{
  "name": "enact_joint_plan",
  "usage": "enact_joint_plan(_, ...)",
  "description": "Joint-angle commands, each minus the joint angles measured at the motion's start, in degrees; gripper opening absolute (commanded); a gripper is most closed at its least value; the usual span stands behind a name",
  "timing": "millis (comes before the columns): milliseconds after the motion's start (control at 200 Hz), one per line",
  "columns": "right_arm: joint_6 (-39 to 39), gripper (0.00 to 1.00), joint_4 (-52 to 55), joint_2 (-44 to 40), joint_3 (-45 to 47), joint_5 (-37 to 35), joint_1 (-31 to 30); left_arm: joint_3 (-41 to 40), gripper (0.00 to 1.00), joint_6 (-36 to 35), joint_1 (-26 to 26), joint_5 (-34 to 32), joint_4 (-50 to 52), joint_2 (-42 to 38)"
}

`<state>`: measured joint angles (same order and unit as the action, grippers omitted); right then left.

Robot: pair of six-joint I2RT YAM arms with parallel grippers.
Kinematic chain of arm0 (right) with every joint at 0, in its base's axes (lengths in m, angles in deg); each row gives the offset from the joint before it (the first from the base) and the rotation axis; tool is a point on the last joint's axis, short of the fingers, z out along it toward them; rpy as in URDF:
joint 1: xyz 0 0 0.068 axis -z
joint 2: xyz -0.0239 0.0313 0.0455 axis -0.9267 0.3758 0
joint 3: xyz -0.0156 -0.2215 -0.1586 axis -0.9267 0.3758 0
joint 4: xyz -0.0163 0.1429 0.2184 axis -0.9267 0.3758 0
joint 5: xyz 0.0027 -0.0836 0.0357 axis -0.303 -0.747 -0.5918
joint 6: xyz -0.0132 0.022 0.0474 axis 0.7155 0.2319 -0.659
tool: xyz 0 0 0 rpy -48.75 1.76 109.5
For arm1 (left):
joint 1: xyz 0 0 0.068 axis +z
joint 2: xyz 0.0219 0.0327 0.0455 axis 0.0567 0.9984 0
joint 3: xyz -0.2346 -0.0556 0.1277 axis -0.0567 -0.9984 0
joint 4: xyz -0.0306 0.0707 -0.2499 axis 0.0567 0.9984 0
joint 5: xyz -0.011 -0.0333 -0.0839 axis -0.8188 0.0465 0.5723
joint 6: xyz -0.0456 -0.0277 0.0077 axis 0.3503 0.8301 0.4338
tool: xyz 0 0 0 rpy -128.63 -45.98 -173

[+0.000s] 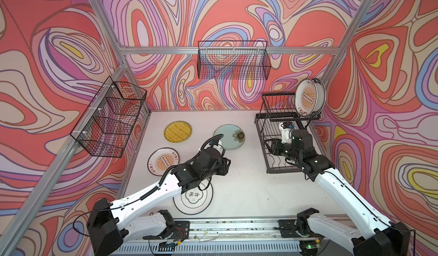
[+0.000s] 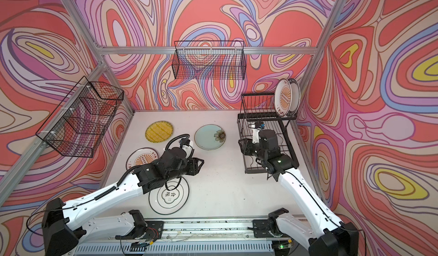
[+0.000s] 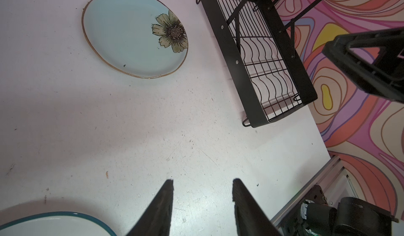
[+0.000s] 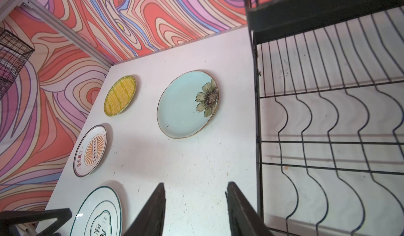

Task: Load plates into a dish rack
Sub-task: Pick up the plate from the top-center of the table.

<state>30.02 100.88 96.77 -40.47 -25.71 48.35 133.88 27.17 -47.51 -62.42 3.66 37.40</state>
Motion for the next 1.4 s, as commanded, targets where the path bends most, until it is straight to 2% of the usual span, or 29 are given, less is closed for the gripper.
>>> enact_joint_plan(0, -3.24, 0.46, -4.74, 1.23, 2.55, -0.09, -3.25, 2.48, 0.48, -0.09, -0.23, -1.43, 1.39, 2.12)
enact_joint_plan(220, -6.84, 0.45, -10.63, 7.36, 5.33, -3.08, -11.28, 5.05, 0.48, -0.14, 0.11, -1.1, 3.88, 6.47)
enact_joint_plan(396, -9.09, 0.44, -13.14, 12.32, 5.6, -5.74, -16.32, 4.42, 0.48, 2.07, 3.47, 1.24, 4.91, 8.42)
enact_joint_plan(686, -9.78, 0.43, -15.32, 17.02, 4.94, -6.03, -17.94, 4.01, 0.48, 2.08, 10.42, 7.07, 6.7, 10.29)
enact_joint_plan(897, -9.73, 0.43, -14.82, 18.01, 4.72, -6.38, -18.12, 4.78, 0.48, 1.16, 14.33, 11.71, 4.13, 12.05)
enact_joint_plan(1392, -9.37, 0.43, -12.04, 15.82, 5.36, -7.69, -18.31, 13.62, 0.46, -1.07, 20.91, 15.95, 3.49, 25.12)
